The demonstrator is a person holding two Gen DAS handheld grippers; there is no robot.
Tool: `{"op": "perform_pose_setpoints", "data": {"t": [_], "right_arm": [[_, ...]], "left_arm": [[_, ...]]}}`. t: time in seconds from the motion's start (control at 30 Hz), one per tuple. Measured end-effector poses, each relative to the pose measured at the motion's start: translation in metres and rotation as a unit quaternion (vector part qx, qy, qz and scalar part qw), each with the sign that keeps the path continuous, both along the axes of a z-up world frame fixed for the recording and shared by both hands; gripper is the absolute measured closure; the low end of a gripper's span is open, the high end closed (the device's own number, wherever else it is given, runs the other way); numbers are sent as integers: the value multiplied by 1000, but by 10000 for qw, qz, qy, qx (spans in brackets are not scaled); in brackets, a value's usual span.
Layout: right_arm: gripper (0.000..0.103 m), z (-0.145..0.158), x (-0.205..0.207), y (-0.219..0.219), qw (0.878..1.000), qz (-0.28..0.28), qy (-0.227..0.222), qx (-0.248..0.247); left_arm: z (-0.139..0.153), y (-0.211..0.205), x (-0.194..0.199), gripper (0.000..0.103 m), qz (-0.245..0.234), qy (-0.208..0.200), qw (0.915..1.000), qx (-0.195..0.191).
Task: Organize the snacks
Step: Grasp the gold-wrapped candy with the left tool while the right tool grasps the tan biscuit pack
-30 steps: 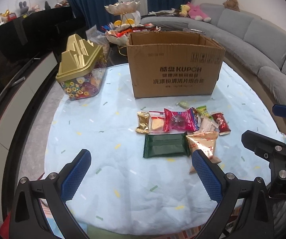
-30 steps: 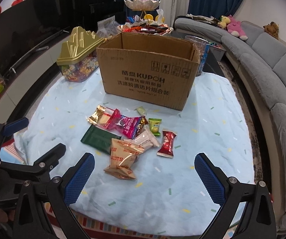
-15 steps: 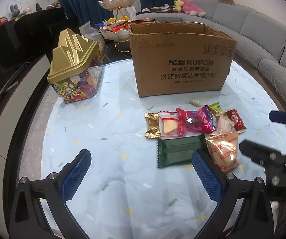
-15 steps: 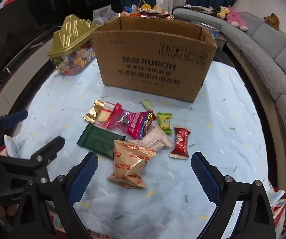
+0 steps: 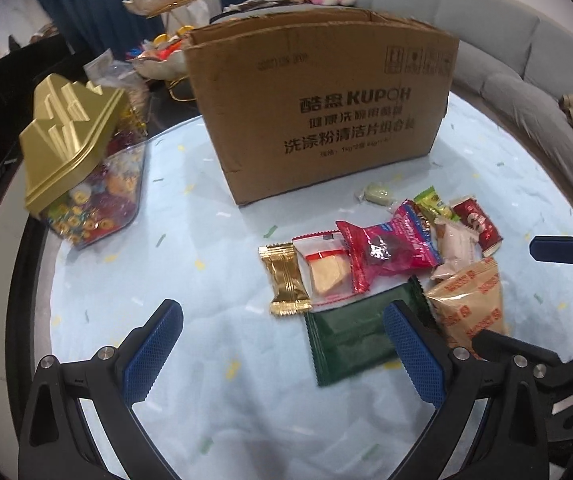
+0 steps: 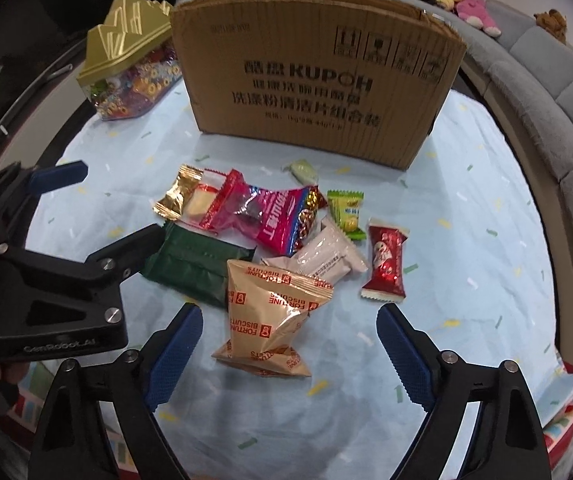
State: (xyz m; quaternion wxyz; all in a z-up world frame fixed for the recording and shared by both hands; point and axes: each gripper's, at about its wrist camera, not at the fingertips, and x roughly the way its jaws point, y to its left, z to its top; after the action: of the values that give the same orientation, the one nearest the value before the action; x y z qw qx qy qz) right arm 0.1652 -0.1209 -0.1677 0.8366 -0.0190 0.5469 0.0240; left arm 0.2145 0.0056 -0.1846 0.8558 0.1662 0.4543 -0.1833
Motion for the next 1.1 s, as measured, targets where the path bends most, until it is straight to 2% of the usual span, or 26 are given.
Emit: {"op": "perform_pose_setpoints", "data": {"t": [0.13, 0.3, 0.47, 0.53, 0.7, 0.87, 1.1], "right_arm": [[17, -6, 4, 1, 9999, -32, 117, -8], [20, -9, 8, 3, 9998, -63, 159, -30], [21, -13, 11, 4, 9998, -106, 175, 27], [26, -14, 12, 4, 9998, -108, 173, 24], [32, -19, 15, 2, 9995, -168, 253, 43], [32, -25, 17, 2, 9993, -169, 322, 57], [40, -30, 19, 1, 9990, -194, 389, 79]], "left_arm": [[-9, 1, 9, 3, 7, 43, 10000, -75], [-17, 7, 18, 16, 266, 14, 9993, -251], [-20, 8, 23, 21, 342, -88, 9989, -292], [-22, 7, 25, 23, 351, -69, 9989, -296], [-29, 7, 30, 38, 443, 2, 9985, -307], [-32, 12, 35, 41, 705, -11, 9969, -355], [-46, 7, 39, 55, 645, 190, 9970, -380]]}}
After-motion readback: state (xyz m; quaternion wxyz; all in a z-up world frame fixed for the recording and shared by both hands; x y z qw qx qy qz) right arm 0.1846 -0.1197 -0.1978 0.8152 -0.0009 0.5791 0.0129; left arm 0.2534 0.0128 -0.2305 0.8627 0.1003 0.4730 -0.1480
